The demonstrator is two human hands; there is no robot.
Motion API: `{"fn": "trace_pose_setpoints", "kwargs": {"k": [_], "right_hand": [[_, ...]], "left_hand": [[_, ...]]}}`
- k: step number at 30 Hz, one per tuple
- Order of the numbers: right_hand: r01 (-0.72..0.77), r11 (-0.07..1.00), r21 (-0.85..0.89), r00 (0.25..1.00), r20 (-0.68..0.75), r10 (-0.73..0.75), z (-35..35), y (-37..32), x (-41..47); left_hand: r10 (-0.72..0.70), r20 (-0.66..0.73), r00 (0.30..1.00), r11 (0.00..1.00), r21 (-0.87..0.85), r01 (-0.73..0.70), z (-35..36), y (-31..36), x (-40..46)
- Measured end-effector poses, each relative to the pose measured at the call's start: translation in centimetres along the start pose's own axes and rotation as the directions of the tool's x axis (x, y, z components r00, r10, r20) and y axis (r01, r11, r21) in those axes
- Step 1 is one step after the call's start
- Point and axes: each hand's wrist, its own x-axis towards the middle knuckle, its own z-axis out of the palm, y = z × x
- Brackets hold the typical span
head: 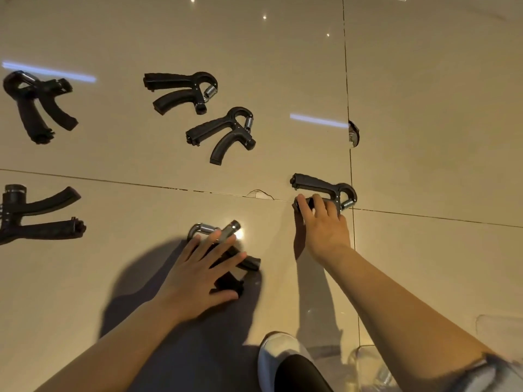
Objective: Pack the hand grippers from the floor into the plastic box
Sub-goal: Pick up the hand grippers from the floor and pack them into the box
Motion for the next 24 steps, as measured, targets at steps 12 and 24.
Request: {"fn": "trace_pose_setpoints", "kwargs": {"k": [12, 24], "right_hand": [[0.0, 1.0, -0.029, 1.0, -0.021, -0.001, 2.7, -1.1, -6.6], [0.168, 0.973, 0.155, 0.985, -0.047, -0.163, 0.4, 0.4, -1.7]], "left_hand": [[0.194, -0.018, 0.981, 0.97, 0.155, -0.189, -0.3, 0.5, 0.5], [0.205, -0.272, 0.94, 0.975, -0.027, -0.22, -5.2, 1.8, 0.3]]}}
